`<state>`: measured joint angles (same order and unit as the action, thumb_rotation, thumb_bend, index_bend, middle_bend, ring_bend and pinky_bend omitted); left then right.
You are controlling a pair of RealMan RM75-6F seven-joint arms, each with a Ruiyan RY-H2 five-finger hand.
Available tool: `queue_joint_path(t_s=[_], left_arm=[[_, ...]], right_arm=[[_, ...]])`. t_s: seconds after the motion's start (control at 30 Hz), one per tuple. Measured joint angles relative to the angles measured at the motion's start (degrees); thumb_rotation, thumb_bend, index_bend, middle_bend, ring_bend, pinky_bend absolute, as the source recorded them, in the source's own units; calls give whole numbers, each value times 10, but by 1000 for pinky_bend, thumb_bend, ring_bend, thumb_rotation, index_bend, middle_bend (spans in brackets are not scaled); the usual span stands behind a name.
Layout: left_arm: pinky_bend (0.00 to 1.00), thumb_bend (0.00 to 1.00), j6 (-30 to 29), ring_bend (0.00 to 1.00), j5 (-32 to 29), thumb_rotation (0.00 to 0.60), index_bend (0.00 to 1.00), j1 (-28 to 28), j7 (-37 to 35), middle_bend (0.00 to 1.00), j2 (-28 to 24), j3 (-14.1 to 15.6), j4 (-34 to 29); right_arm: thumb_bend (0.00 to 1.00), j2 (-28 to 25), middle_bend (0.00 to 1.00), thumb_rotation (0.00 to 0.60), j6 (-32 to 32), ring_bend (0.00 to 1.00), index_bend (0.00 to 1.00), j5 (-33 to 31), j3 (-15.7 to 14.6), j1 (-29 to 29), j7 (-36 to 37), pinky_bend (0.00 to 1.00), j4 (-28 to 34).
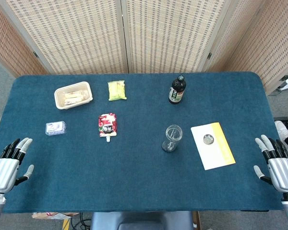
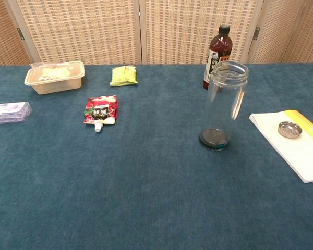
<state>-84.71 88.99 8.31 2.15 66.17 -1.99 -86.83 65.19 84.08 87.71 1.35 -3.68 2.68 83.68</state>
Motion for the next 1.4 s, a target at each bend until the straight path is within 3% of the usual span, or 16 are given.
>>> queue_joint_path(t_s=[0.43, 0.6, 0.97, 1.13, 1.4], left_arm=[[103, 349, 2, 0, -1, 600, 0, 4, -9, 90, 0, -4, 2], [103, 350, 0, 0, -1, 600, 0, 4, -16, 90, -3, -3, 3], [103, 349, -16, 0, 2, 600, 0, -8, -32, 91, -14, 0, 0], [103, 350, -15, 0, 5, 600, 0, -8, -35, 91, -15, 2, 0], [103, 350, -17, 0, 8, 600, 0, -9, -45, 91, -19, 3, -2]], right_arm=[[348, -2, 0, 600, -16, 0, 0, -10, 5, -6, 19, 0, -5], [348, -14, 0, 600, -56, 0, 5, -24, 17, -30, 38, 0, -8], [346, 14, 17, 600, -163, 0, 313, -52, 55, -121, 77, 0, -68], [347, 45, 17, 600, -202, 0, 377, -59, 63, -158, 68, 0, -101], [352, 85, 17, 600, -240, 0, 394, -77, 71, -193, 48, 0, -134]])
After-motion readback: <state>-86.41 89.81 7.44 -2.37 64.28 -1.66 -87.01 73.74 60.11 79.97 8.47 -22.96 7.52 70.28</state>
